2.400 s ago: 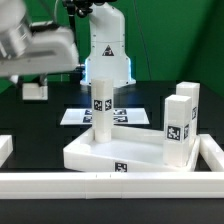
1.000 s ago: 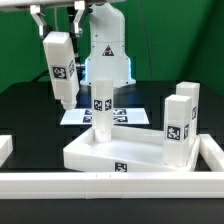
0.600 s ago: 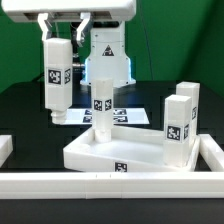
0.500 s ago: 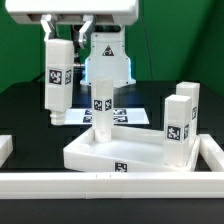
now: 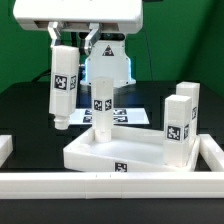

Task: Assemble desk

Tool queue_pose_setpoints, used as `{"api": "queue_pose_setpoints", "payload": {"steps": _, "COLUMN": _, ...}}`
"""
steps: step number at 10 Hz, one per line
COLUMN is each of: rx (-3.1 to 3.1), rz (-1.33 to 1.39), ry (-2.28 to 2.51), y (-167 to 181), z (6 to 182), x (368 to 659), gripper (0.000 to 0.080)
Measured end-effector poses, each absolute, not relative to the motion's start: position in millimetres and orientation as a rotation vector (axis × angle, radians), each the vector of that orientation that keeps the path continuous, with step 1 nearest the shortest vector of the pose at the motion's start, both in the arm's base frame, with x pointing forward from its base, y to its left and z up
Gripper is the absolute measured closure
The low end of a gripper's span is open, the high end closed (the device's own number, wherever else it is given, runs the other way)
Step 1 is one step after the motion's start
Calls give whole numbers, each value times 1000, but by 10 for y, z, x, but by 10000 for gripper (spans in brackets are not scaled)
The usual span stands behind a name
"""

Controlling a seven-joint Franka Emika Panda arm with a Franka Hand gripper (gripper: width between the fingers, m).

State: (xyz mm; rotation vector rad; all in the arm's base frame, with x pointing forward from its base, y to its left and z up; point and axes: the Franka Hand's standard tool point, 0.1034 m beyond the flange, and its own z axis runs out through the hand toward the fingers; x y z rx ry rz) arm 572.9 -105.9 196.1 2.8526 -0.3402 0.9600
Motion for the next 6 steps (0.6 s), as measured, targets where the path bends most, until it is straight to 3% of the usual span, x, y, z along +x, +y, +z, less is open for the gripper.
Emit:
{"api": "queue_pose_setpoints", "payload": {"steps": 2, "rx": 2872, "rz": 984, "ry": -338, "y": -1117, "z": 2031, "x": 5701, "gripper": 511}}
{"api": "queue_pose_setpoints", "payload": {"steps": 6, "rx": 2913, "rz": 974, "ry": -310, "y": -785, "z": 1829, "x": 5752, "gripper": 511}}
